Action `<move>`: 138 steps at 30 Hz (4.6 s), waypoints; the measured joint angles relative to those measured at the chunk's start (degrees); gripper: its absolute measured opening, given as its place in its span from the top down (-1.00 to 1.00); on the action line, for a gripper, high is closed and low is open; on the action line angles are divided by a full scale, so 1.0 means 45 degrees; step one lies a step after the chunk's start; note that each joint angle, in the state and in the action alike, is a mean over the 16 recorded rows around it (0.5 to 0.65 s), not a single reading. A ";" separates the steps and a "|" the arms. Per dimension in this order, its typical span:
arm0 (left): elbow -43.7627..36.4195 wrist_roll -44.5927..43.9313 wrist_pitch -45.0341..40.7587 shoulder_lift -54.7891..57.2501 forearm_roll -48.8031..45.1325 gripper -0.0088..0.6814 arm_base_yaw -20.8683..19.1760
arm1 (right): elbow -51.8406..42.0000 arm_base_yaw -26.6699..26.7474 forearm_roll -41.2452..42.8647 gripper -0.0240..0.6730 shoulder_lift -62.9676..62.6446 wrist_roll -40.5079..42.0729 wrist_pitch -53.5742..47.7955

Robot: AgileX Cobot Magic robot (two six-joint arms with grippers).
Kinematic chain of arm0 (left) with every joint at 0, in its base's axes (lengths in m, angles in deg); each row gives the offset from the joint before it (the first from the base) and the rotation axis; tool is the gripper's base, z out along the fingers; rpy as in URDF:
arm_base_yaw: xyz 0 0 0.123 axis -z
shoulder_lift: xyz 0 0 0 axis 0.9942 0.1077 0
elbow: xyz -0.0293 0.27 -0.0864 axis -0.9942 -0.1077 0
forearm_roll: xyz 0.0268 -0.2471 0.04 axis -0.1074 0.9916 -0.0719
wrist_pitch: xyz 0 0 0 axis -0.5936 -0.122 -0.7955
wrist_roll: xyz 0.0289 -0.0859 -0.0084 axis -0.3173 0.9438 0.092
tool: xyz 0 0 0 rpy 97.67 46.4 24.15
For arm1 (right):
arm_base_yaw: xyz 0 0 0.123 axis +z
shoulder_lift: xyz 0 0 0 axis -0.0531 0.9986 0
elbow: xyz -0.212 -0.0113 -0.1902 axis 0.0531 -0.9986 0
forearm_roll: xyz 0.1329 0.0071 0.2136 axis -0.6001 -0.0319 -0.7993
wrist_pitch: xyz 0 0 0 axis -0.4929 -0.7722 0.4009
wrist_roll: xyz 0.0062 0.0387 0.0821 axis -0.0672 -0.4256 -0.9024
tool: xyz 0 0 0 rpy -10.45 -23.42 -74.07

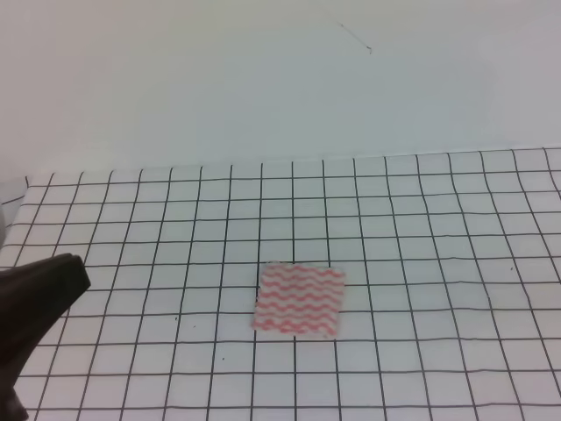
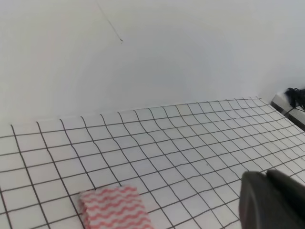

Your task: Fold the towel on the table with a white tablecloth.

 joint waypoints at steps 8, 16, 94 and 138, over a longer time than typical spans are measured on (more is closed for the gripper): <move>-0.0008 -0.0415 0.0165 0.0000 -0.0259 0.98 0.0000 | 0.0000 0.0000 0.0000 0.93 0.0000 0.0000 -0.0428; -0.0853 -0.1286 0.1855 -0.0517 -0.1250 0.98 0.0000 | 0.0000 0.0000 0.0000 0.93 0.0000 0.0000 -0.0479; -0.8366 0.6455 0.4500 -0.6815 -1.0944 0.98 0.0000 | -0.7077 -0.7233 -0.1648 0.94 -0.3200 -0.0549 0.9110; -0.8366 0.6475 0.4499 -0.6772 -1.0892 0.98 0.0000 | -0.7367 -0.7604 -0.8633 0.94 -0.4288 0.6610 0.5335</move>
